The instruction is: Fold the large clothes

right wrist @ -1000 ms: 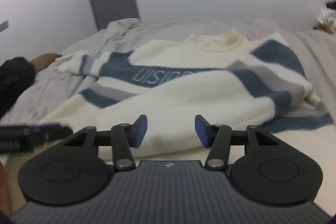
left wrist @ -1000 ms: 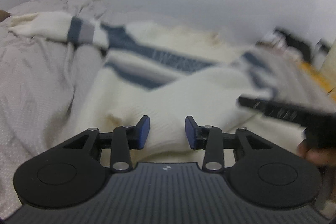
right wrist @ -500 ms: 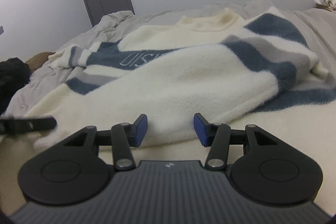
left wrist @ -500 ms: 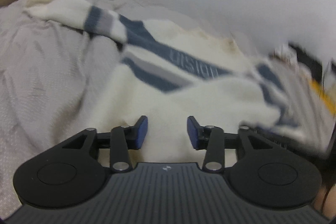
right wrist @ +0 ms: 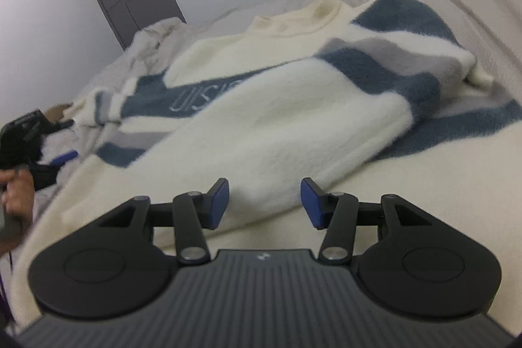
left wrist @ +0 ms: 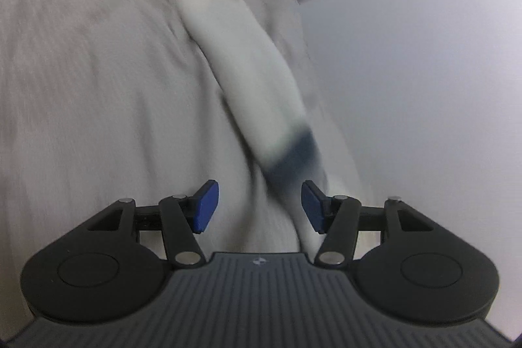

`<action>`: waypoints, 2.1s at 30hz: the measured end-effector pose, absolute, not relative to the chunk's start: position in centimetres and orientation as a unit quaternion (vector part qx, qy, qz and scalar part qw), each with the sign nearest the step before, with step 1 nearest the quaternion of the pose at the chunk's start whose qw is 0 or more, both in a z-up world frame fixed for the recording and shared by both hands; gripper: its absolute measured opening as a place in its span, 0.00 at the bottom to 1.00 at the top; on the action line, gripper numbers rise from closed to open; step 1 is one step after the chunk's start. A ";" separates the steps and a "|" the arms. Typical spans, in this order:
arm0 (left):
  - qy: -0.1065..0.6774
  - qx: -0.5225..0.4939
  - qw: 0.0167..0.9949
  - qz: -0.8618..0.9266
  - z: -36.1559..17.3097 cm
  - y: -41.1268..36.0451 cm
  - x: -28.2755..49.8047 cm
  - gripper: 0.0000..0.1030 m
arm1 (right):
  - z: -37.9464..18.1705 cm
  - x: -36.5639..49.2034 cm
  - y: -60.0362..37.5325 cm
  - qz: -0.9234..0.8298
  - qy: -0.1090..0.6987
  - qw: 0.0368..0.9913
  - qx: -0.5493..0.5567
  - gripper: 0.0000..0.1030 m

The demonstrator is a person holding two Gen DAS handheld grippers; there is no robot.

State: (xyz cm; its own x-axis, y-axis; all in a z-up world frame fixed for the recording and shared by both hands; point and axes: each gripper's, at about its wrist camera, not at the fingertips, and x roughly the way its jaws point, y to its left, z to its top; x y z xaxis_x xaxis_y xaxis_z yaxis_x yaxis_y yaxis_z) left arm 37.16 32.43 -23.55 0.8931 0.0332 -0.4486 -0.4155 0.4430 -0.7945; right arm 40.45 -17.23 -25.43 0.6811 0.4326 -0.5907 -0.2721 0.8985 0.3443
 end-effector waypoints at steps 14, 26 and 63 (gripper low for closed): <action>0.121 -0.514 0.817 0.230 -26.4 45.6 48.0 0.60 | -25.8 43.6 -14.8 0.188 0.345 0.916 0.076 0.53; 0.136 -0.432 0.826 0.336 -23.9 49.5 53.2 0.22 | -26.8 46.5 -14.0 0.195 0.315 0.924 0.089 0.56; 0.102 -0.098 0.990 0.024 8.8 4.9 47.8 0.10 | -19.9 38.9 -24.4 0.214 0.247 0.933 0.151 0.55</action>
